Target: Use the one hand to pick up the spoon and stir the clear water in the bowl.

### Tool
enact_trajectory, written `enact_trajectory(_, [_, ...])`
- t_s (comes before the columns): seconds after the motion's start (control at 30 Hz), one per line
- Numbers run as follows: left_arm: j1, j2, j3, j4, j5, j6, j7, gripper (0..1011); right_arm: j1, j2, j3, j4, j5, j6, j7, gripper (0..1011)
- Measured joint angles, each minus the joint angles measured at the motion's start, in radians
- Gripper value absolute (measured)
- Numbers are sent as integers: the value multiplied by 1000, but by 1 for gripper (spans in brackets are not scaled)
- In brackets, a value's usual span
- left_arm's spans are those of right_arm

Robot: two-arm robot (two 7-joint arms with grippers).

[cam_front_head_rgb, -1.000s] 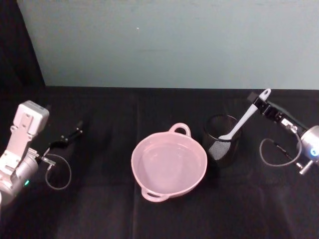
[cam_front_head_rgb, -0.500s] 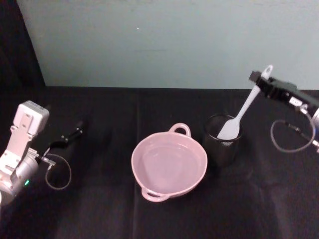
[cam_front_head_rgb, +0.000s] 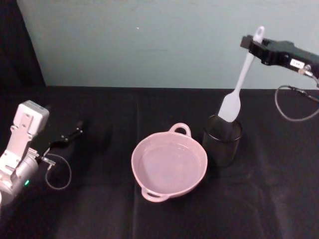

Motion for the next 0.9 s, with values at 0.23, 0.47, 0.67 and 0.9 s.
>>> enact_trajectory(0.23, [0,0,0,0,0,0,0,1005,101,-7,-69,2,-24,36,49,125])
enact_trajectory(0.47, [0,0,0,0,0,0,0,1005,190,-44,-158,11,-68,51,94,125])
enact_trajectory(0.67, [0,0,0,0,0,0,0,1005,240,-99,-235,42,-108,31,123,125])
enact_trajectory(0.9, [0,0,0,0,0,0,0,1005,241,-159,-284,124,-142,-48,170,125])
